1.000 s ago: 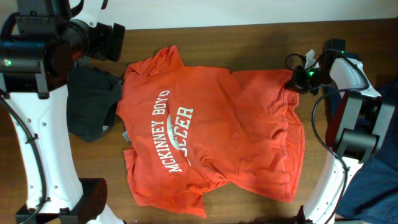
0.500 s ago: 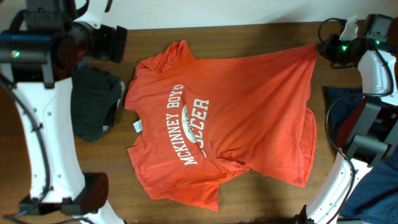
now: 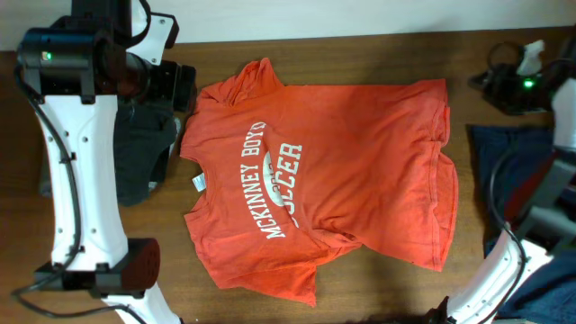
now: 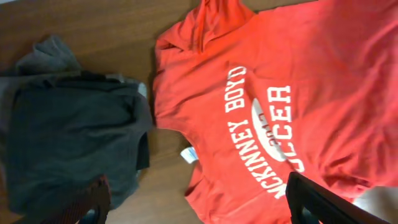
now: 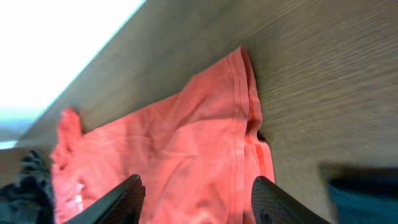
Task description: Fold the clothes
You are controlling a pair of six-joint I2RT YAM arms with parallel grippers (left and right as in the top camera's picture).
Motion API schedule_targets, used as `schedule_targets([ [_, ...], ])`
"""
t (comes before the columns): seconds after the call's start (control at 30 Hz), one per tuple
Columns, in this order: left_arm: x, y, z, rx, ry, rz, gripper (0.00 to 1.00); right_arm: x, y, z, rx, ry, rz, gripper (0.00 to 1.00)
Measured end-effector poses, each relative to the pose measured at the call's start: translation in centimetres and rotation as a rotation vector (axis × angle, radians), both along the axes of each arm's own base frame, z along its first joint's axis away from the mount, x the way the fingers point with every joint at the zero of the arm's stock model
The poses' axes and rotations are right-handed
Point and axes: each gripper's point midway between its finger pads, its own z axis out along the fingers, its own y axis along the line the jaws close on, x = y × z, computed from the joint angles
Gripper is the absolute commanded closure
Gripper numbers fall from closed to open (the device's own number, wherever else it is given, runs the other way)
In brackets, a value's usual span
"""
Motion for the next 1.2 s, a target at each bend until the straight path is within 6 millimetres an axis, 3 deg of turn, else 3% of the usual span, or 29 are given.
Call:
schedule_targets([
  [0.07, -1.4, -0.1, 0.8, -0.021, -0.008, 0.012, 0.1, -1.6, -0.3, 3.9, -0.005, -0.036, -0.015, 0.35],
  [0.1, -2.7, -0.1, 1.0, -0.029, 0.002, 0.022, 0.1, -2.6, 0.0, 6.8, -0.018, -0.071, -0.018, 0.35],
  [0.17, -5.7, 0.1, 0.8, -0.048, 0.029, 0.053, 0.1, -4.0, 0.8, 10.7, -0.04, -0.121, -0.016, 0.34],
  [0.2, -8.5, 0.2, -0.7, -0.057, 0.106, 0.081, 0.1, -4.7, 1.4, 12.4, -0.047, -0.145, -0.012, 0.34],
  [0.23, -9.7, 0.3, -1.7, -0.06, 0.149, 0.098, 0.11, -5.2, 1.8, 13.7, -0.053, -0.162, -0.01, 0.34],
  [0.27, -10.7, 0.3, -3.5, -0.07, 0.199, 0.123, 0.19, -5.7, 2.1, 14.8, -0.057, -0.176, -0.008, 0.34],
  [0.3, -12.7, 0.1, -7.6, -0.08, 0.34, 0.158, 0.38, -6.1, 2.5, 15.2, -0.051, -0.173, -0.006, 0.34],
  [0.37, -12.8, -0.5, -11.9, -0.115, 0.436, 0.178, 0.69, -6.5, 2.7, 15.0, -0.039, -0.153, -0.007, 0.34],
  [0.4, -12.6, -1.2, -15.7, -0.15, 0.484, 0.178, 0.77, -6.7, 2.9, 14.6, -0.027, -0.132, -0.008, 0.34],
  [0.43, -13.4, -1.7, -18.9, -0.172, 0.562, 0.186, 0.97, -6.9, 3.0, 14.4, -0.018, -0.12, -0.008, 0.34],
  [0.53, -16.5, -2.9, -25.9, -0.237, 0.722, 0.2, 0.99, -7.3, 3.2, 14.0, -0.002, -0.093, -0.009, 0.34],
  [0.6, -18.4, -3.5, -28.3, -0.273, 0.794, 0.207, 0.99, -7.5, 3.4, 13.9, 0.005, -0.081, -0.008, 0.34],
  [0.67, -19.0, -3.8, -29.7, -0.293, 0.817, 0.21, 1.0, -7.7, 3.7, 13.7, 0.014, -0.065, -0.004, 0.34],
  [0.7, -19.5, -4.0, -31.4, -0.304, 0.844, 0.214, 0.99, -7.8, 4.2, 13.5, 0.017, -0.048, 0.003, 0.34],
  [0.8, -18.8, -4.0, -33.9, -0.303, 0.84, 0.232, 1.0, -8.4, 5.8, 12.1, -0.025, 0.043, 0.021, 0.33],
  [0.97, -17.9, -3.8, -34.3, -0.366, 0.86, 0.35, 0.99, -8.8, 8.3, 10.3, -0.11, 0.154, 0.053, 0.28],
  [1.07, -13.9, -2.8, -34.2, -0.478, 0.753, 0.414, 1.0, -9.1, 9.0, 8.8, -0.148, 0.214, 0.053, 0.28],
  [1.13, -9.0, 0.3, -33.9, -0.476, 0.596, 0.474, 1.0, -9.7, 9.2, 7.0, -0.151, 0.273, 0.051, 0.28],
  [1.2, -6.7, 2.9, -33.7, -0.438, 0.521, 0.525, 1.0, -10.3, 9.3, 5.1, -0.145, 0.321, 0.052, 0.28],
])
